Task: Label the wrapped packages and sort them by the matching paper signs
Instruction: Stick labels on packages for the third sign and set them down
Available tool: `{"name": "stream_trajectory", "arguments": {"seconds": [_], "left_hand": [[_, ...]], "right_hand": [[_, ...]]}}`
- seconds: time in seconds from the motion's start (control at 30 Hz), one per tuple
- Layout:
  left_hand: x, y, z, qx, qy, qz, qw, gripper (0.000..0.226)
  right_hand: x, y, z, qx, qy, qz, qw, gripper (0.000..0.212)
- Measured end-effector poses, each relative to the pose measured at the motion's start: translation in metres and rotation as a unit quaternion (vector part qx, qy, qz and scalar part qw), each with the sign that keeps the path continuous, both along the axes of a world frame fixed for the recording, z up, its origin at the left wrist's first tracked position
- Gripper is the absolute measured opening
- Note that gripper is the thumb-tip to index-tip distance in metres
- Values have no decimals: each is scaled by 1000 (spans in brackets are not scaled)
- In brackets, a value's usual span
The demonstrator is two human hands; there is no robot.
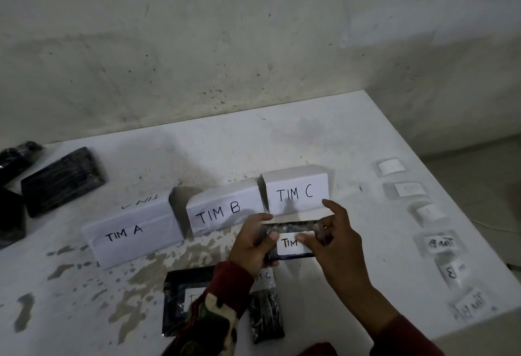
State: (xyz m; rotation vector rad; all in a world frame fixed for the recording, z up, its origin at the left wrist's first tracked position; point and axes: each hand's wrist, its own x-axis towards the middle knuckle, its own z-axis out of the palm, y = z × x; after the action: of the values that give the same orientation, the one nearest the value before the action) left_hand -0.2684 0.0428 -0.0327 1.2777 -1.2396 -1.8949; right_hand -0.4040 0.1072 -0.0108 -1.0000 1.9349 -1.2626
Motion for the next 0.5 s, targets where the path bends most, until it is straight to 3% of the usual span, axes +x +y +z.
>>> {"name": "stream_trajectory", "arguments": {"seconds": [0.13, 0.27, 0.37, 0.5], "left_hand": [[1, 1, -4, 0, 5, 44, 999, 13], [0, 0, -6, -19, 16, 60, 998, 17], [-3, 1, -6, -22, 8, 76, 997, 20], [-3, 3, -5, -38, -6, 104, 994, 25]], "right_hand": [[-1, 2, -8, 11, 50, -38, 998, 60], [-11, -2, -14, 92, -49, -10, 995, 15], [-10, -2, -15, 85, -112, -14, 990, 25], [-8, -4, -12, 68, -117, -34, 990, 32]]}}
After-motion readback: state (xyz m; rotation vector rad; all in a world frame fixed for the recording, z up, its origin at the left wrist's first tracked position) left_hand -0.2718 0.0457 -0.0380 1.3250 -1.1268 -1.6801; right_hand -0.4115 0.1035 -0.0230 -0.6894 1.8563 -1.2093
